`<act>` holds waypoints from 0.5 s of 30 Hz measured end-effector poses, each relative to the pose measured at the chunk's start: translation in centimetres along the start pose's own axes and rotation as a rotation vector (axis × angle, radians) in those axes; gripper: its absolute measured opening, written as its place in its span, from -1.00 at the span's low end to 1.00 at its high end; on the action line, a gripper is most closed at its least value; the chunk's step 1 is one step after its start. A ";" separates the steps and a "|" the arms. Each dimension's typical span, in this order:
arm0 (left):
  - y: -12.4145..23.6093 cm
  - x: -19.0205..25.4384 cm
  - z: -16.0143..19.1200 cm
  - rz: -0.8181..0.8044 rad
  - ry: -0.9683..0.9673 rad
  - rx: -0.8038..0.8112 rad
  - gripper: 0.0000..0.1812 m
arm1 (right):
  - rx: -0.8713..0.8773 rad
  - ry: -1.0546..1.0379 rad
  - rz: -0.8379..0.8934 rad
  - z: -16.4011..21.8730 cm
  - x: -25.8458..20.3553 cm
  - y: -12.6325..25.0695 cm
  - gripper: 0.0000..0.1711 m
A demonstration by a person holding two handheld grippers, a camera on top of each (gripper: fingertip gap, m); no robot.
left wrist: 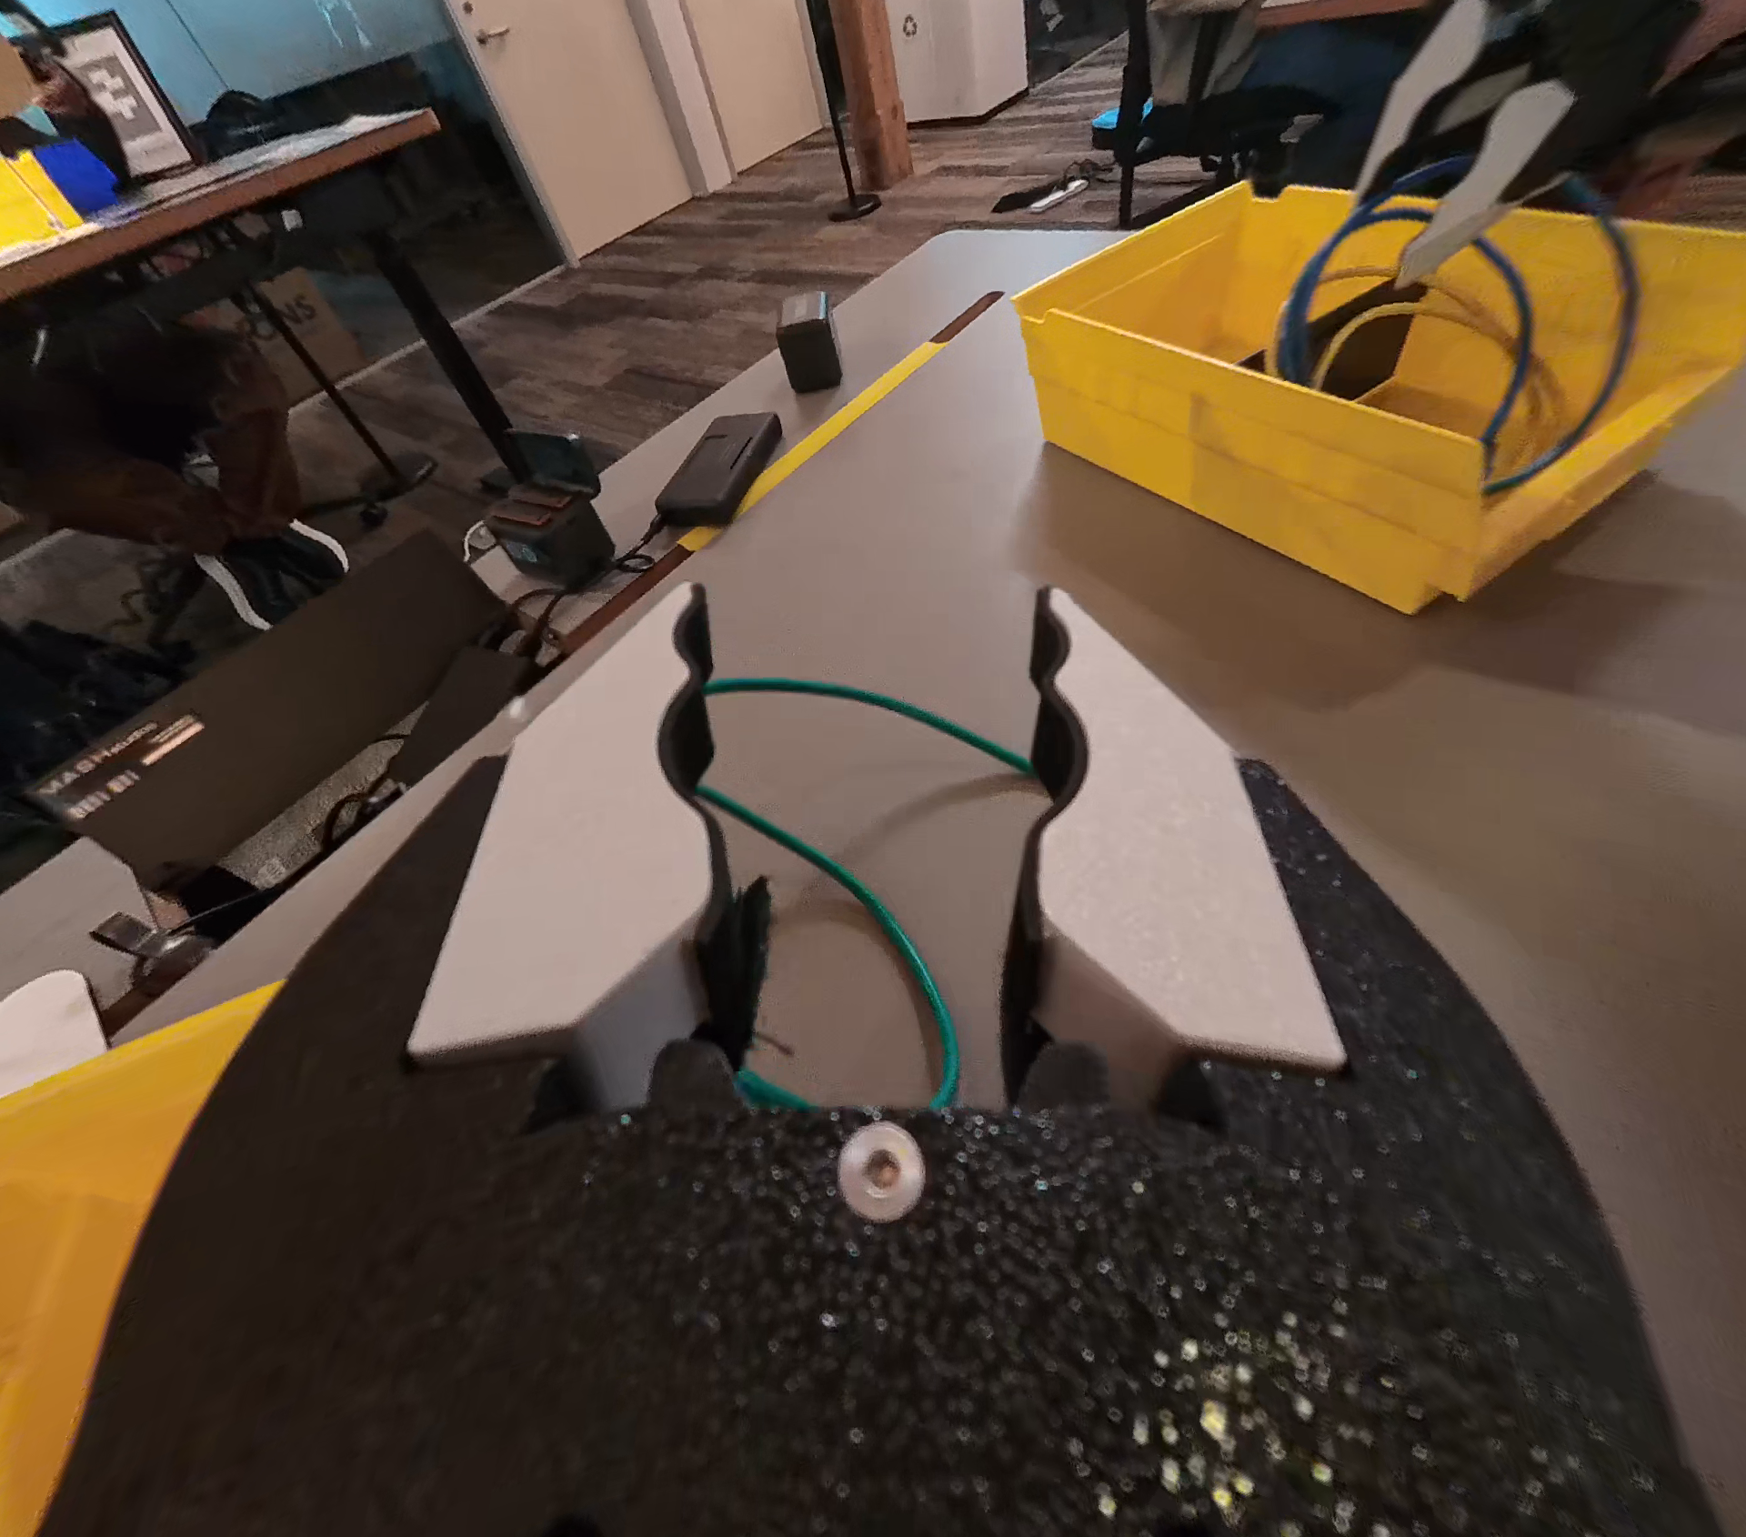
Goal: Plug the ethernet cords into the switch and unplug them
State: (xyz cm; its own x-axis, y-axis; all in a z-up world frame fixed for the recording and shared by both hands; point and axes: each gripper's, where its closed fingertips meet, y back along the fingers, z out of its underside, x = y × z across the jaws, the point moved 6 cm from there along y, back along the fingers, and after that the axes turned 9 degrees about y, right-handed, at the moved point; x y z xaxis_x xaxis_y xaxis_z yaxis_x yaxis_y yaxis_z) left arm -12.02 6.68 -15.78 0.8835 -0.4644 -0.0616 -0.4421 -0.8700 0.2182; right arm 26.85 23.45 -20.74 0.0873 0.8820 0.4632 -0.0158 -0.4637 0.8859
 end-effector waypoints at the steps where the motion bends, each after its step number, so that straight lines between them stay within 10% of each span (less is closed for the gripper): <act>1: 0.8 0.3 -0.2 0.008 -0.009 0.002 -0.26 | -0.020 -0.018 0.023 0.1 0.2 0.2 -0.31; 9: 8.2 1.4 3.1 0.025 -0.100 -0.096 -0.21 | 0.270 -0.036 0.308 -4.2 -2.5 8.3 -0.03; 15: 8.5 1.9 10.3 0.019 -0.112 -0.443 -0.14 | 0.824 0.459 -0.108 -19.5 -17.6 7.8 -0.29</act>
State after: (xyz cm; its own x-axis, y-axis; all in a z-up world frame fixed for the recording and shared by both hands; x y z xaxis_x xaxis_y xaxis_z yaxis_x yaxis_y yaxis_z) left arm -15.67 -3.27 -24.11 0.8430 -0.5155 -0.1536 -0.3271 -0.7180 0.6144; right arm 5.73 5.99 -21.43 -0.3557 0.7894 0.5003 0.6929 -0.1365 0.7080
